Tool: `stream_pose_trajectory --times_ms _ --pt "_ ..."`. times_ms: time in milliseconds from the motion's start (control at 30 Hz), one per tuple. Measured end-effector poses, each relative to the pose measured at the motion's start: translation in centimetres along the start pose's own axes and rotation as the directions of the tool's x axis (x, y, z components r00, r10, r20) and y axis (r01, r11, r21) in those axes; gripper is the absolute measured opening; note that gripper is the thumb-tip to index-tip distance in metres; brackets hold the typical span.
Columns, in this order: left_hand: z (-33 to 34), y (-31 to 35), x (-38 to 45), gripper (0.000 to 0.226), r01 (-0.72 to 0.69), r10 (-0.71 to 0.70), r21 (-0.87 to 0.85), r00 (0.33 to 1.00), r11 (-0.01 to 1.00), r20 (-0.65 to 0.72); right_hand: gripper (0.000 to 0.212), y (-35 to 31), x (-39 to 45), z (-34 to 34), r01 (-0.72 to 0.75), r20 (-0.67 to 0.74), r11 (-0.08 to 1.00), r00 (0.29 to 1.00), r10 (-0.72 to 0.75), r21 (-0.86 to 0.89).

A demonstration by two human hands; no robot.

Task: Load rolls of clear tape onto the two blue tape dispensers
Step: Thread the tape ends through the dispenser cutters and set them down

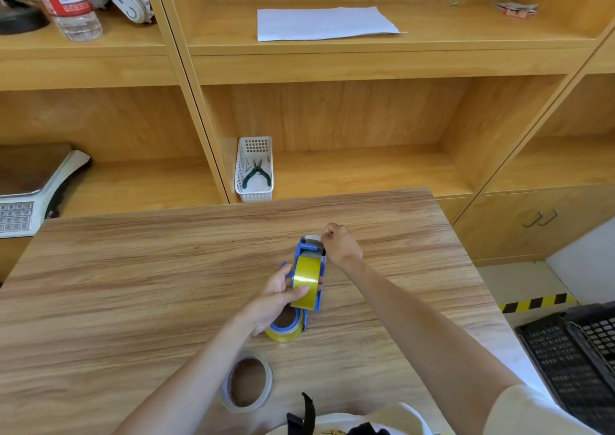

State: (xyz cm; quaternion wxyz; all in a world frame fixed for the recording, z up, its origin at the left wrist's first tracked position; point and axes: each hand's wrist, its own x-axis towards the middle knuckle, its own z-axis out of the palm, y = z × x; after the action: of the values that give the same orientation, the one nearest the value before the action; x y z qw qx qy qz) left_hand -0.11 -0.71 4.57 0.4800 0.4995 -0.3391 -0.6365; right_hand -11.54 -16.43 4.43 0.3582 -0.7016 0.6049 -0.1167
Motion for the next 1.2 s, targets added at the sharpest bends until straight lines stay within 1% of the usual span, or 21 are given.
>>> stream_pose_trajectory --times_ms 33,100,167,233,267,300,333,400,467,567,667,767,800,867,933,1000,1033,1067,1133,1200 --pt "0.0 0.2 0.0 0.053 0.008 -0.009 -0.028 1.000 1.000 -0.021 0.018 0.0 0.2 -0.1 -0.011 0.004 1.000 1.000 0.011 0.022" --pt "0.3 0.5 -0.1 0.046 0.068 -0.075 -0.069 0.991 0.995 -0.108 0.022 0.2 0.5 -0.2 -0.031 0.011 0.998 0.999 0.030 0.060" --pt "0.9 0.9 0.0 0.043 0.114 -0.123 -0.050 0.966 0.992 -0.229 0.026 0.3 0.4 0.0 -0.007 0.036 0.999 0.999 0.005 0.052" --pt "1.4 0.9 0.3 0.040 0.118 -0.110 -0.004 0.917 0.993 -0.384 0.020 0.1 0.3 0.2 0.032 0.054 0.998 0.998 -0.034 0.046" --pt "1.6 0.9 0.4 0.038 0.099 -0.089 0.000 0.895 0.995 -0.437 0.017 0.0 0.2 0.3 0.041 0.050 0.998 0.998 -0.044 0.048" --pt "1.6 0.8 0.5 0.036 0.075 -0.070 -0.007 0.885 0.997 -0.460 0.016 -0.1 0.1 0.4 0.040 0.036 0.998 0.998 -0.042 0.050" --pt "1.7 0.9 0.4 0.035 0.061 -0.056 -0.004 0.887 0.998 -0.459 0.015 -0.1 0.1 0.5 0.030 0.015 0.998 0.999 -0.031 0.055" --pt "1.9 1.2 0.2 0.032 0.039 -0.042 -0.016 0.920 0.999 -0.389 0.014 0.0 0.1 0.6 -0.004 -0.027 0.997 1.000 0.006 0.071" --pt "1.6 1.3 0.1 0.032 0.029 -0.033 -0.018 0.953 0.999 -0.302 0.014 0.2 0.3 0.5 -0.032 -0.058 0.993 0.998 0.038 0.110" --pt "0.8 0.8 -0.4 0.039 0.019 -0.021 -0.016 0.992 1.000 -0.121 0.017 0.5 0.9 -0.2 -0.066 -0.085 0.979 0.993 0.084 0.193" --pt "0.4 -0.4 -1.0 0.041 0.016 -0.016 0.020 1.000 1.000 0.006 0.022 1.3 1.4 -1.1 -0.087 -0.075 0.975 0.992 0.104 0.203" --pt "0.6 -0.7 -1.1 0.055 0.030 -0.031 0.019 0.998 0.999 0.057 0.018 1.8 1.4 -1.3 -0.131 -0.051 0.970 0.988 0.144 0.207" --pt "0.5 -0.8 -1.1 0.056 0.040 -0.042 0.028 0.997 0.999 0.061 0.018 2.0 1.4 -1.3 -0.149 -0.048 0.965 0.986 0.163 0.214" --pt "0.7 -0.3 -1.3 0.046 0.075 -0.077 0.039 0.996 0.996 0.049 0.018 2.1 1.4 -1.3 -0.193 -0.046 0.953 0.977 0.209 0.233" --pt "1.0 -0.4 -1.3 0.038 0.108 -0.108 -0.002 0.994 0.994 0.017 0.019 2.2 1.3 -1.3 -0.218 -0.040 0.946 0.972 0.234 0.239" --pt "1.1 -0.2 -1.1 0.040 0.166 -0.174 -0.081 0.980 0.983 -0.097 0.017 2.1 1.3 -1.2 -0.230 -0.018 0.947 0.971 0.240 0.227" --pt "1.1 -0.3 -0.9 0.036 0.177 -0.191 -0.101 0.969 0.979 -0.155 0.016 2.1 1.3 -1.2 -0.232 -0.008 0.948 0.971 0.240 0.218" --pt "0.9 -0.6 -0.4 0.037 0.180 -0.192 -0.076 0.959 0.981 -0.208 0.016 2.0 1.3 -1.1 -0.232 -0.002 0.950 0.971 0.238 0.209" --pt "0.5 -1.0 0.2 0.054 0.149 -0.140 0.013 0.950 0.989 -0.279 0.015 1.8 1.3 -0.9 -0.229 -0.003 0.954 0.972 0.234 0.191" --pt "0.4 -1.3 0.4 0.060 0.106 -0.098 0.009 0.947 0.994 -0.306 0.015 1.6 1.3 -0.9 -0.220 -0.013 0.960 0.974 0.225 0.175"
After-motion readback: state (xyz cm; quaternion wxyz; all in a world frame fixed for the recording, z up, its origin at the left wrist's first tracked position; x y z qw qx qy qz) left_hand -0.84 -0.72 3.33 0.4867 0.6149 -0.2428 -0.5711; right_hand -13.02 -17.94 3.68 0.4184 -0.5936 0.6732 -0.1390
